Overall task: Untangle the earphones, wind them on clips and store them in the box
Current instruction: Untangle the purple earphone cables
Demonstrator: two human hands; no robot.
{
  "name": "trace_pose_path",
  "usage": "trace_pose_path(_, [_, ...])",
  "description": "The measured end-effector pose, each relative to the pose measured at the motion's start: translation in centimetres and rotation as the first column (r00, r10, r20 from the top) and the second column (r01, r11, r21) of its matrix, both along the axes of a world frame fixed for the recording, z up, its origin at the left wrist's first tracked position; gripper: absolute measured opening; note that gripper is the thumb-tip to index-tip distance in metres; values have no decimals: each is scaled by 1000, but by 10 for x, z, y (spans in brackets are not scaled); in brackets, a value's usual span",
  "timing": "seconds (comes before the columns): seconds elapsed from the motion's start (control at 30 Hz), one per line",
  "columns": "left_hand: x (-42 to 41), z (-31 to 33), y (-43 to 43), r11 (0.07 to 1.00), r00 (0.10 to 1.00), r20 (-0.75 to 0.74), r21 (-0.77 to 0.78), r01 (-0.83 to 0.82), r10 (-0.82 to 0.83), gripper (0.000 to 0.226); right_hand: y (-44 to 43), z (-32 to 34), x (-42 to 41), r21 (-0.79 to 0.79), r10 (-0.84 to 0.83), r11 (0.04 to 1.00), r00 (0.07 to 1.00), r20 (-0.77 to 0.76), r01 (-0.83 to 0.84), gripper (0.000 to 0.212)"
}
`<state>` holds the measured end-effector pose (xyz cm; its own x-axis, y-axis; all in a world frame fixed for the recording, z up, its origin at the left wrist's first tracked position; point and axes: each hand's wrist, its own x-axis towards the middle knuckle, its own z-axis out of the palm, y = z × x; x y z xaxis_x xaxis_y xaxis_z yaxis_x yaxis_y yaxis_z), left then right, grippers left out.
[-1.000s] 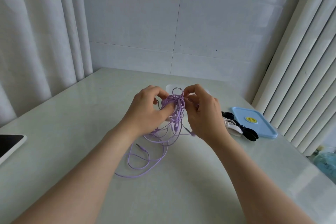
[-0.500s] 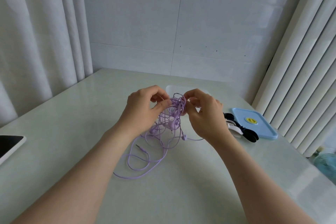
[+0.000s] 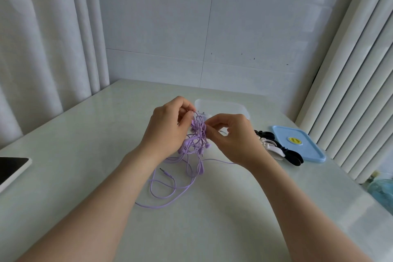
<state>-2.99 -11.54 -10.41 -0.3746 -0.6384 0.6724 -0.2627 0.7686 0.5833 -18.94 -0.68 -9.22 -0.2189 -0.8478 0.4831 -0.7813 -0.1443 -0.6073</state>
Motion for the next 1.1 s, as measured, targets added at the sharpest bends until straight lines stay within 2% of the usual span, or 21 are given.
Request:
trace_pose_path(0.17, [2, 5, 2, 988, 996, -84, 151, 46, -34, 14, -4, -2, -3, 16, -72, 997, 997, -15, 72, 14])
trace_pose_path(0.3, [3, 5, 3, 973, 998, -58, 228, 32, -20, 26, -8, -3, -7, -31, -193, 981, 980, -47, 191, 15])
trace_pose_path(0.37, [3, 5, 5, 973, 999, -30, 227, 34, -28, 28, -12, -5, -8, -43, -234, 972, 971, -43, 232, 15])
trace_pose_path(0.43, [3, 3, 2, 988, 1000, 22, 157, -12, 9, 23, -14, -7, -9, -31, -262, 965, 965, -15, 262, 15])
trace_pose_path(0.5, [4, 2, -4, 994, 995, 78, 89, -65, 58, 16, -11, -6, -9, -33, -312, 949, 949, 46, 313, 15])
trace_pose_path(0.6, [7, 1, -7, 988, 980, 157, 79, -133, 119, 35, -11, -3, -13, -36, -366, 924, 907, 209, 381, 19])
trace_pose_path(0.67, [10, 5, -2, 974, 961, 212, 100, -202, 178, 42, -11, -2, -12, -38, -312, 938, 890, 333, 344, 27])
trace_pose_path(0.77, [11, 6, 0, 956, 950, 212, 131, -261, 230, 34, -9, 0, -10, -47, -249, 954, 873, 419, 295, 28])
trace_pose_path(0.87, [10, 3, -7, 961, 966, 135, 137, -239, 221, 25, -4, 5, -3, -32, -209, 965, 843, 496, 258, 22])
trace_pose_path(1.0, [9, -2, -11, 987, 986, 112, 90, -133, 122, 12, -3, 7, -1, -42, -280, 937, 817, 505, 347, 21])
trace_pose_path(1.03, [9, -2, -10, 986, 991, 96, 132, -103, 90, 12, -2, 8, -1, -40, -286, 934, 810, 512, 355, 21])
trace_pose_path(1.1, [8, 1, -5, 941, 1000, 6, 339, -4, 2, 12, -1, 10, 0, -47, -264, 937, 789, 555, 346, 22])
